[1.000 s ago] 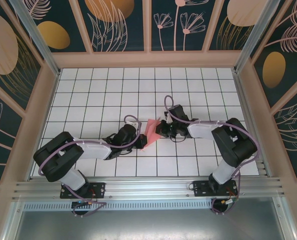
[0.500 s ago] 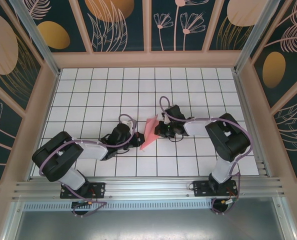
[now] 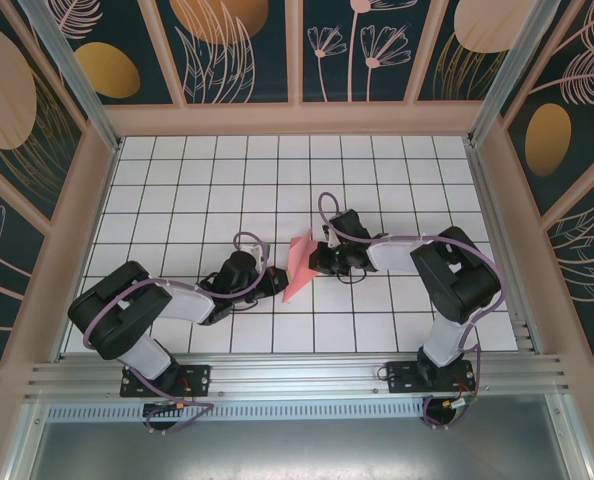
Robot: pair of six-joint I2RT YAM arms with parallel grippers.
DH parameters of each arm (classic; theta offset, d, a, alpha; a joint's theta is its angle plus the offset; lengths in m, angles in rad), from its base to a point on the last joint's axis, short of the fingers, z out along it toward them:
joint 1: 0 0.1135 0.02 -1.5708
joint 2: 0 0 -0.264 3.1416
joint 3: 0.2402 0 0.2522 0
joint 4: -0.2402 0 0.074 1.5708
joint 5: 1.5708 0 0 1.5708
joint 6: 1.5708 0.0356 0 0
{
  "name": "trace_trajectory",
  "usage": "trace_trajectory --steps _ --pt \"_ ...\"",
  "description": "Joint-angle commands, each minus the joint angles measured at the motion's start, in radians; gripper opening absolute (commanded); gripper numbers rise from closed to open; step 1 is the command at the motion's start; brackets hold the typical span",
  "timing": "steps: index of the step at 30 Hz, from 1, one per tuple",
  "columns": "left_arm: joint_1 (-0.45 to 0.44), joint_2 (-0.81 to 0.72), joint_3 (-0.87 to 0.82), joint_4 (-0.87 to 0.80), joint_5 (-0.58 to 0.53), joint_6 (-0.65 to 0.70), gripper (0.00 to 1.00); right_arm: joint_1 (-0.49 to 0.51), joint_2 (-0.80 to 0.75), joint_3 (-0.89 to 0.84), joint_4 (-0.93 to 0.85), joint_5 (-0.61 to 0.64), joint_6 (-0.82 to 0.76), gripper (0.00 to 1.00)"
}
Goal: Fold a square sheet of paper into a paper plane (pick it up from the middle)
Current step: Fourth fold the wing at the center of the table.
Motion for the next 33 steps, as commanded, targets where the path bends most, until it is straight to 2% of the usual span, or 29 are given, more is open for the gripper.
trace_trajectory --steps 1,16,33 --pt "0.017 0.019 -0.012 0.021 0.006 -0.010 0.00 0.008 0.025 0.017 -0.051 0.045 -0.022 0.05" --pt "0.033 0.068 -0.008 0.038 0.031 -0.019 0.00 0.019 0.016 0.039 -0.067 0.042 -0.027 0.05" --pt "0.049 0.067 0.027 -0.034 0.056 0.064 0.01 0.026 0.022 0.041 -0.077 0.053 -0.026 0.05"
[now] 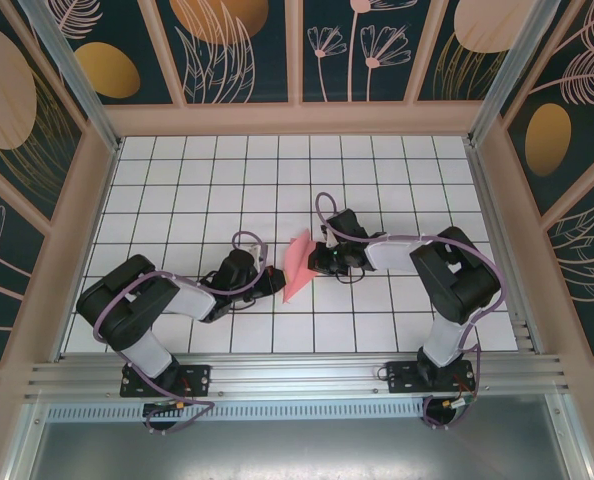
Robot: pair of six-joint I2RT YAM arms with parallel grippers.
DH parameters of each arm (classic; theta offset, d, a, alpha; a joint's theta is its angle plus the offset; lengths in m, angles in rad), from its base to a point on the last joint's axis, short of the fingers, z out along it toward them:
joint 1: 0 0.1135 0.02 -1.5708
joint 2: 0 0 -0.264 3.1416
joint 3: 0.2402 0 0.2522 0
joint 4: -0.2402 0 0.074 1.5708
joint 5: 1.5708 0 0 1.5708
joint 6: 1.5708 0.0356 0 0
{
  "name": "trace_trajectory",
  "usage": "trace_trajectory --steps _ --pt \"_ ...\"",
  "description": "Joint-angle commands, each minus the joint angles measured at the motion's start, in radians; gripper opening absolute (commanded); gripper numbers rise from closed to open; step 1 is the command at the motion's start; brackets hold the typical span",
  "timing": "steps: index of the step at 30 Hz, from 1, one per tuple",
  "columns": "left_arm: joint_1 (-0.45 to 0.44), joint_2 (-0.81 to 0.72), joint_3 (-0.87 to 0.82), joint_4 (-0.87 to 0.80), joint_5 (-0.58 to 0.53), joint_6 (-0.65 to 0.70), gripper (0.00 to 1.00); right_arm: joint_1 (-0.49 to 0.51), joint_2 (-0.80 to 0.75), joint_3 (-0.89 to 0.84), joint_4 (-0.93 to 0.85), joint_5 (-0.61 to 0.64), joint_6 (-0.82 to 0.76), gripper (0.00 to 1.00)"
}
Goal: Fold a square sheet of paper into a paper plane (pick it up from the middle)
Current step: Fourth fold the wing at the center of the table.
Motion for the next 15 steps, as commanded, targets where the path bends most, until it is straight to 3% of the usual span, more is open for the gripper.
trace_trajectory --steps 1,15 --pt "0.010 0.007 0.026 -0.053 0.019 0.049 0.01 0.009 0.023 0.020 -0.041 0.028 -0.014 0.05" --pt "0.022 0.022 0.055 -0.101 0.012 0.088 0.01 0.009 0.020 0.020 -0.047 0.034 -0.022 0.05"
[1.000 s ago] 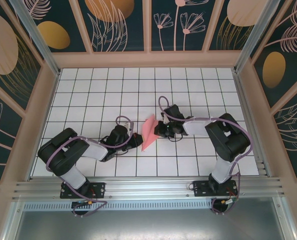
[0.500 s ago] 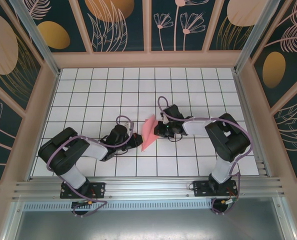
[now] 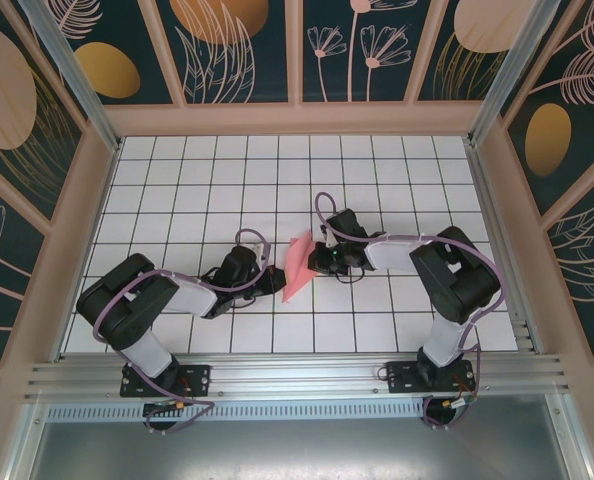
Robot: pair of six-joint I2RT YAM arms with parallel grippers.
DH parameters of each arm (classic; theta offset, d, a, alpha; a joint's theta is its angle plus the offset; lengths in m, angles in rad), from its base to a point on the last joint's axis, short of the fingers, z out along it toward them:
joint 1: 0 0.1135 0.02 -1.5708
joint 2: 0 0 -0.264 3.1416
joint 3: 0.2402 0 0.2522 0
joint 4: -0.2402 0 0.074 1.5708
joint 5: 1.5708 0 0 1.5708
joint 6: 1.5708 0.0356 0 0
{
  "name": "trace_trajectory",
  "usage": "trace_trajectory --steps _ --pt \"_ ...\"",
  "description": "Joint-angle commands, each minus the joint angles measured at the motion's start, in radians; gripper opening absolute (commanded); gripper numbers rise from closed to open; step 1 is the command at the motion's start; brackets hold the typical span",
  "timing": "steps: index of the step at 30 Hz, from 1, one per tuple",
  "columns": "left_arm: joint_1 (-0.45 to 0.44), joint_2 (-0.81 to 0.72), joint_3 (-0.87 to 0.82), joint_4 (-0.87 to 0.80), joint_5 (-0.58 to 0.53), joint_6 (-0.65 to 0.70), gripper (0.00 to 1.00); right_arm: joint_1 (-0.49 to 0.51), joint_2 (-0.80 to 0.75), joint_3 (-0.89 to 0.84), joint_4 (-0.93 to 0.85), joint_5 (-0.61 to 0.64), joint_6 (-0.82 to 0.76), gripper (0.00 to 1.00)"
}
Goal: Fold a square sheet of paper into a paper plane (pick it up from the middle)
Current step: Fourth fold the wing at the center of the table.
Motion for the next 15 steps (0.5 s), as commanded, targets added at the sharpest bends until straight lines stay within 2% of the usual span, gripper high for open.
trace_trajectory --steps 1,15 --pt "0.013 0.023 0.021 -0.032 0.002 0.030 0.01 0.008 0.017 0.015 -0.039 0.032 -0.015 0.05" --pt "0.017 0.062 0.012 0.018 0.035 0.007 0.00 0.008 0.006 0.027 -0.037 0.021 -0.008 0.06"
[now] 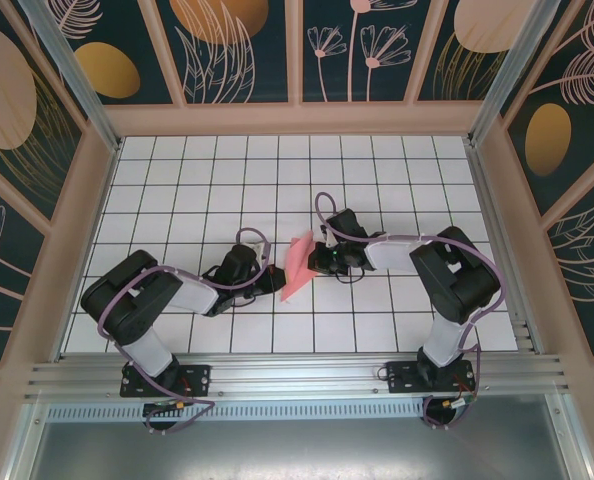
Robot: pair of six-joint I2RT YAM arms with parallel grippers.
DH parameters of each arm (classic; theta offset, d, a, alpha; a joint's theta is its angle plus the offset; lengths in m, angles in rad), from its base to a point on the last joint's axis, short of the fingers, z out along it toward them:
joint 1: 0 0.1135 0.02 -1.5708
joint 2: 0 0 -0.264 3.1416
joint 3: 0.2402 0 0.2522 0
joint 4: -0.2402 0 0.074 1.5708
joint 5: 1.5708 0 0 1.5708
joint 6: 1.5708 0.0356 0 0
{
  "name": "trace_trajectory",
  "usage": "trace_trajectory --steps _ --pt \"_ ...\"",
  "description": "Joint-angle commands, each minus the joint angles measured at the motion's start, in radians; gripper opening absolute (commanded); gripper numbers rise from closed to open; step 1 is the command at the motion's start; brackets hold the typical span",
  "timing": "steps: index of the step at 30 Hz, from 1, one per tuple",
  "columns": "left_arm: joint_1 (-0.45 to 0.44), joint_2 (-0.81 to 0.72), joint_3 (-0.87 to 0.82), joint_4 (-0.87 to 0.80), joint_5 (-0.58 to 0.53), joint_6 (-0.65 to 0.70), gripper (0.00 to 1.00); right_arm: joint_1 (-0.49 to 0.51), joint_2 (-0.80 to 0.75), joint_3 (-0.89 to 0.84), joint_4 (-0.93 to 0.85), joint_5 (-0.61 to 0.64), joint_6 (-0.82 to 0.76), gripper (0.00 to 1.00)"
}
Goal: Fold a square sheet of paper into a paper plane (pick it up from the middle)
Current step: Fourth fold the wing at the center of the table.
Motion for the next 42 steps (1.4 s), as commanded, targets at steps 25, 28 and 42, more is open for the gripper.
trace_trajectory --steps 25,28,42 --pt "0.005 0.047 -0.027 0.025 0.049 -0.040 0.00 0.045 -0.009 -0.004 0.223 -0.139 0.109 0.04" --pt "0.005 0.049 -0.022 0.014 0.054 -0.036 0.00 0.049 0.028 -0.001 0.246 -0.149 0.121 0.03" --pt "0.005 0.067 0.000 -0.035 0.043 -0.039 0.04 0.048 0.083 0.012 0.145 -0.050 0.079 0.03"
